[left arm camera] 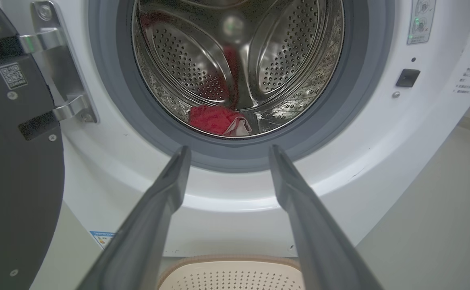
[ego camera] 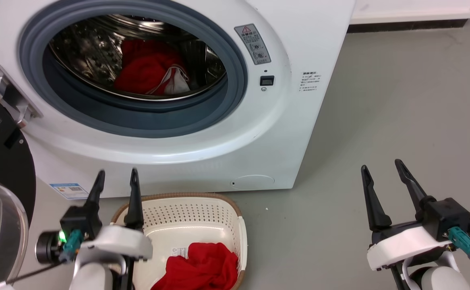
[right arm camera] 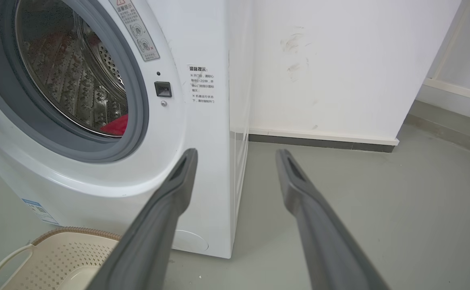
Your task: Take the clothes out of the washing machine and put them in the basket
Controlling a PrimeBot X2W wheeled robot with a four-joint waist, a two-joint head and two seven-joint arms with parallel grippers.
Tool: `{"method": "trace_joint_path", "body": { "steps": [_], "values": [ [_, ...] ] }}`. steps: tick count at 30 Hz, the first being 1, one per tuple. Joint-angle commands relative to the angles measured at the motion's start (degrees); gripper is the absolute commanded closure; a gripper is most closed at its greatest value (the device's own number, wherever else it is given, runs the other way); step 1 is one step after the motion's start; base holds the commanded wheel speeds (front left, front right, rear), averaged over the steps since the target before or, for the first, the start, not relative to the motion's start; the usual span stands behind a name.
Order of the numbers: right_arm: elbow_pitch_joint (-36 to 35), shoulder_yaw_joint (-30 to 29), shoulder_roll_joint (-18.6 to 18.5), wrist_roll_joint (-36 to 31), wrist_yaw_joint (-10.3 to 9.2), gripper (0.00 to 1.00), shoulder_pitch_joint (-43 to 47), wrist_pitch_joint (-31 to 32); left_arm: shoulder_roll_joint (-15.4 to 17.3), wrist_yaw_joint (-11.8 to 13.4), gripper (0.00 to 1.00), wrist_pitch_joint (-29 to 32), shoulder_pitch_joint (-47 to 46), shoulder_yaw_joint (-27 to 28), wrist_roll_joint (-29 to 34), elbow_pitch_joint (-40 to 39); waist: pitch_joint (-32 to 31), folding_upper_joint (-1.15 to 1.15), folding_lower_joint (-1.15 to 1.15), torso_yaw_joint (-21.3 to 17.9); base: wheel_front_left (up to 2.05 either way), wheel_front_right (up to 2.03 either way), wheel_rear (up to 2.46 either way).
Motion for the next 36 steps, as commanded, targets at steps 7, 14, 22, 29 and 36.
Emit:
{"method": "trace_joint_path", "body": {
  "steps": [7, 14, 22, 29, 36],
  "values": [
    [-0.44, 1.18, -0.01, 1.22, -0.04, 0.0, -2.1, -0.63, 1.55, -0.72, 0.0, -0.15, -8.69, 0.14, 0.44, 1.04, 4.21, 0.0, 0.01, -2.8, 0.0, 0.0, 0.0],
    [0.77, 1.82, 0.0, 2.68, -0.04, 0.0, -4.52, -2.4, 6.57, -0.88, 0.0, -0.04, -18.55, 1.72, 0.54, 6.58, 9.9, 0.0, 0.01, -8.27, 0.0, 0.0, 0.0],
    [2.74, 3.18, 0.02, 5.39, -0.04, 0.0, -7.26, -5.02, 13.82, -1.43, 0.0, 3.55, -30.81, 2.39, 1.13, 13.44, 17.07, 0.0, 0.01, -13.68, 0.0, 0.0, 0.0],
    [3.98, 5.2, 0.02, 7.65, -0.04, 0.0, -9.59, -6.36, 19.56, -2.05, 0.0, 7.93, -40.39, 1.88, 1.73, 18.24, 22.18, 0.0, 0.01, -16.87, 0.0, 0.0, 0.0],
    [5.2, 8.16, 0.03, 10.26, -0.04, 0.0, -11.97, -6.93, 26.82, -2.78, 0.0, 12.99, -50.49, 1.06, 2.43, 23.85, 27.64, 0.0, 0.01, -20.71, 0.0, 0.0, 0.0]
  ]
}}
